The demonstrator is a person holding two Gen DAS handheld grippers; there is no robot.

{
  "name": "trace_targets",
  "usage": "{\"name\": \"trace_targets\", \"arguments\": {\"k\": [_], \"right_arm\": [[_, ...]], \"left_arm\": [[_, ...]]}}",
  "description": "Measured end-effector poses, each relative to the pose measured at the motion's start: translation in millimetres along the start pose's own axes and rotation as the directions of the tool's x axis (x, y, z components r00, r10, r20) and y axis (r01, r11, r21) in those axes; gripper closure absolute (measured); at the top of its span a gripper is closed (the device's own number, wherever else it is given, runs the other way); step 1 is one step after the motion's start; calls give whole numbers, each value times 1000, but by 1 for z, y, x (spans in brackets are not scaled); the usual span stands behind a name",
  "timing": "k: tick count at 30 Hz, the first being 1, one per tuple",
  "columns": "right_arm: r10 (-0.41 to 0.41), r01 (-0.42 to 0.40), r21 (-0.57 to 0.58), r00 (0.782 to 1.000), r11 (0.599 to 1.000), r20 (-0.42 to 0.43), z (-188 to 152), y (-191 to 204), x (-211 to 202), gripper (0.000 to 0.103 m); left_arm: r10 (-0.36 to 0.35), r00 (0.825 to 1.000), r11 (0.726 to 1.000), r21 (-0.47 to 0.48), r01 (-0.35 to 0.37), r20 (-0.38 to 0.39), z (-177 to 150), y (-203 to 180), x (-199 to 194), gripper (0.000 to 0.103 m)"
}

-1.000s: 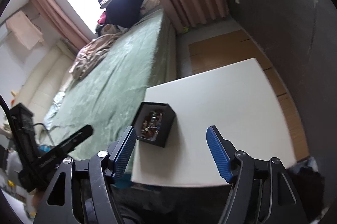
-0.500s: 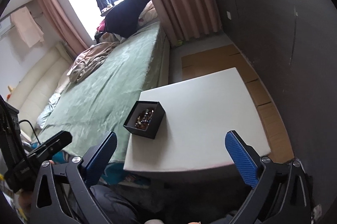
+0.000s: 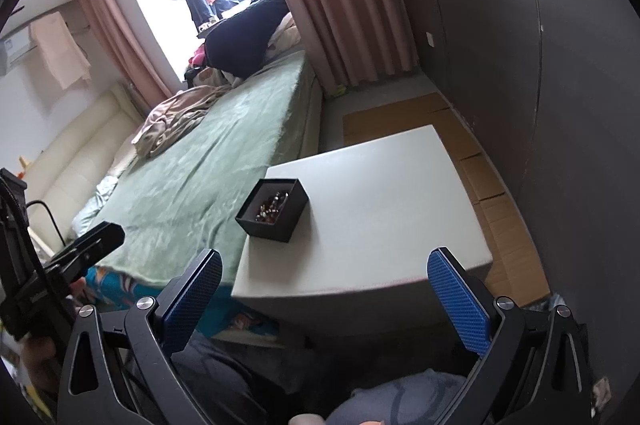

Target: Organize jewelry

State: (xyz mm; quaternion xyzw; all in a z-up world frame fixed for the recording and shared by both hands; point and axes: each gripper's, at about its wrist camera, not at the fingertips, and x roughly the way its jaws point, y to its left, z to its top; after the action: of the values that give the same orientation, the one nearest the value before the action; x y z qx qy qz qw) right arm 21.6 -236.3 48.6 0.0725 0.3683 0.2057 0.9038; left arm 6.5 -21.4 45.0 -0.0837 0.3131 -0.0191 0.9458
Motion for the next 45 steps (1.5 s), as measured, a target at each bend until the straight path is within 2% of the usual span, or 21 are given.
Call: {"name": "trace_targets", "arguments": {"k": [9,45], "right_arm": [[32,-32,4,999,999,-19,-3,3,4,0],[-34,33,-25,999,999,-12,1,10,-2,0]], "left_arm": [[35,999,999,-6,-35,-6,-5,4,0,1],[77,997,997,-25,-77,-8,-5,9,-4,1]]}}
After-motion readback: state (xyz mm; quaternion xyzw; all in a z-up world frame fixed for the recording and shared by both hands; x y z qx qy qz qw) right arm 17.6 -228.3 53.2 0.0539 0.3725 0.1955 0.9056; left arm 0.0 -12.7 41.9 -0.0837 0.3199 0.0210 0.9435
